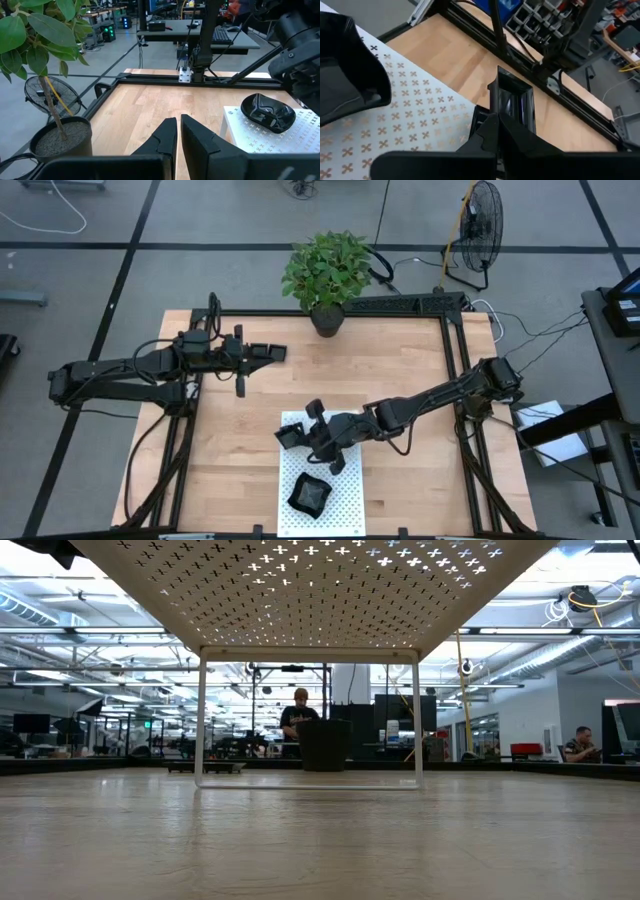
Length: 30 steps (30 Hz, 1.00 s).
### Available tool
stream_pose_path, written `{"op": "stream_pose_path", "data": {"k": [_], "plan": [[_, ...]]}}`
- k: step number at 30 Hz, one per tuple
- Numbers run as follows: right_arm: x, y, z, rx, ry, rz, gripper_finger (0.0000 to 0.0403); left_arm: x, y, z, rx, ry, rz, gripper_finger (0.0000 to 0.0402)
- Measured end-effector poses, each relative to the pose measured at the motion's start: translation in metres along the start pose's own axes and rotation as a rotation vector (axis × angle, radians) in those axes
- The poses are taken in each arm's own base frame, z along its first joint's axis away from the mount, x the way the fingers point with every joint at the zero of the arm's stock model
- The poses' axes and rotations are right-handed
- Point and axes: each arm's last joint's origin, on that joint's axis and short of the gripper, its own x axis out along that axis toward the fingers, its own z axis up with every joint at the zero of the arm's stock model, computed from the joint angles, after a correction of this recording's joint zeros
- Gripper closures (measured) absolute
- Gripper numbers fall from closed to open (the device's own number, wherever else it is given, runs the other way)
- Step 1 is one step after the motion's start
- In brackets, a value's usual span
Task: Pick & Place Mini shaped plates
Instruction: Stack the square plate on top of the square plate on the shelf
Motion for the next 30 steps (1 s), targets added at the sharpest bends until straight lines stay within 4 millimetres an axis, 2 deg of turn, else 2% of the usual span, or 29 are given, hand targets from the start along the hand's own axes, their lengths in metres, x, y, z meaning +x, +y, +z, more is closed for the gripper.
{"op": "stream_pose_path", "data": {"k": [9,15,30], "plan": [[0.013,0.0,-0.014,0.016,0.065,0.013,0.0403,0.0,0.0,0.0,0.0,0.0,0.001,0.0371],[0.019,0.004,-0.016,-0.008,0.074,-0.002,0.0403,0.0,0.0,0.0,0.0,0.0,0.001,0.0371],[0.018,0.005,-0.014,-0.042,0.065,-0.006,0.0403,0.0,0.0,0.0,0.0,0.0,0.001,0.0371]]}}
